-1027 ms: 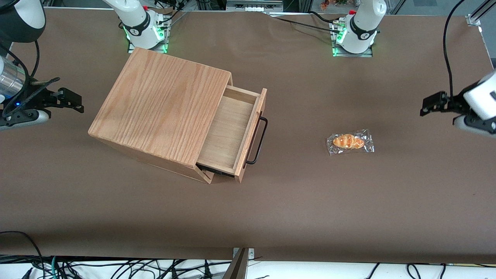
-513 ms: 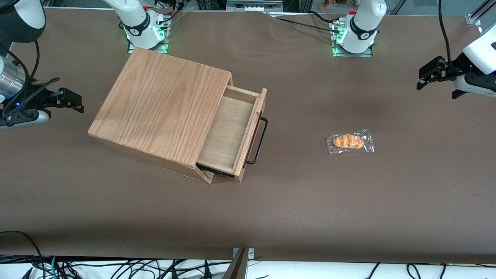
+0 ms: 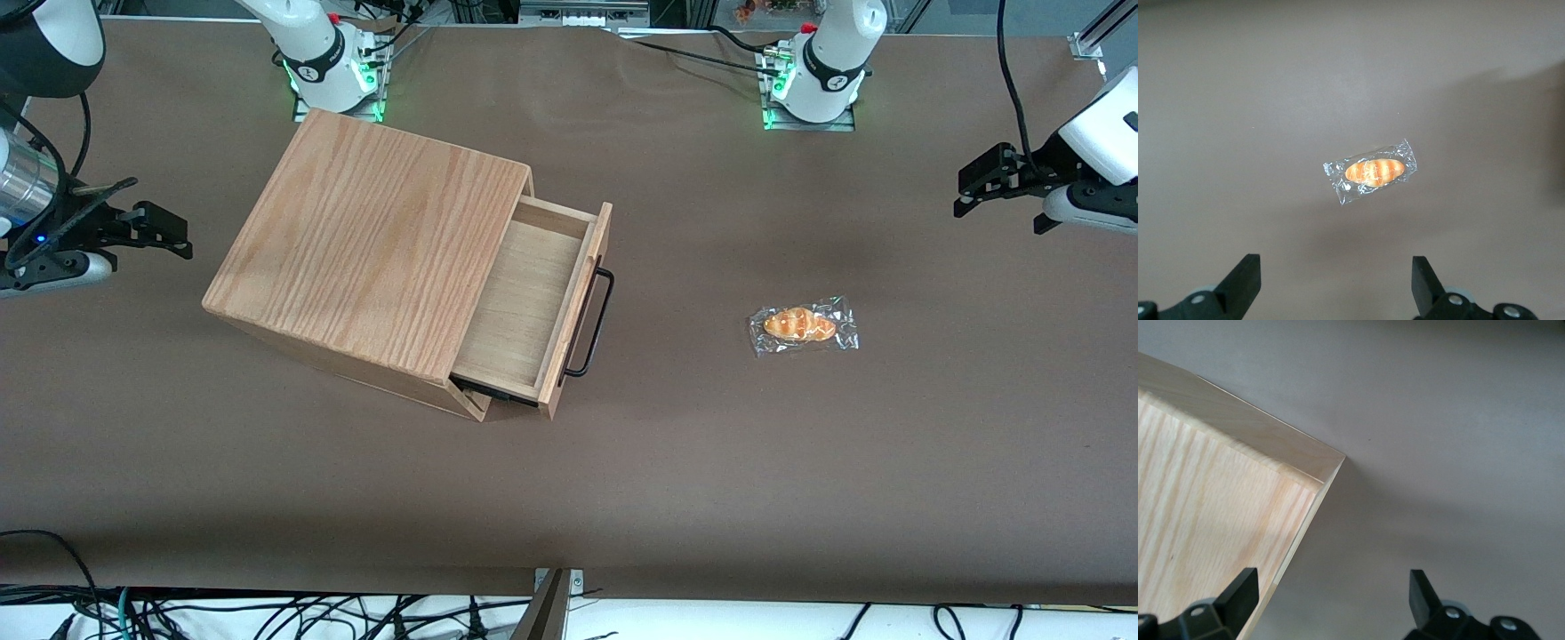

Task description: Open top drawer with left arm

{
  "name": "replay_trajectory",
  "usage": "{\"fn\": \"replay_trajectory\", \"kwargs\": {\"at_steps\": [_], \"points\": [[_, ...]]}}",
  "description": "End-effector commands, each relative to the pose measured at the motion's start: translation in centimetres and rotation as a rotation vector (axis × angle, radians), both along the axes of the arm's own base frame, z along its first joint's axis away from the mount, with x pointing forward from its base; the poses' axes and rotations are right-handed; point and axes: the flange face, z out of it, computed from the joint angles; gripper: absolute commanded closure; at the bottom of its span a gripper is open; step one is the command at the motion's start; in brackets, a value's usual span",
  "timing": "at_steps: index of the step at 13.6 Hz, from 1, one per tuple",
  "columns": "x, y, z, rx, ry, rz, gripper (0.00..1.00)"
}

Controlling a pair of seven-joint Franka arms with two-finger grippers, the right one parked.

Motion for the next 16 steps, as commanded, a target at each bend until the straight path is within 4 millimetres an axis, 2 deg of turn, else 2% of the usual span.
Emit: {"fn": "replay_trajectory", "kwargs": {"at_steps": [1, 3, 6, 16], "points": [[-0.2, 0.1, 0.1, 0.055, -0.011, 0.002, 0.00], [-0.3, -0.5, 0.0, 0.066, -0.005, -0.010, 0.00], [0.3, 0.3, -0.9, 0.065, 0.016, -0.003, 0.00], [0.3, 0.3, -1.0, 0.064, 0.018, -0.008, 0.00]]}}
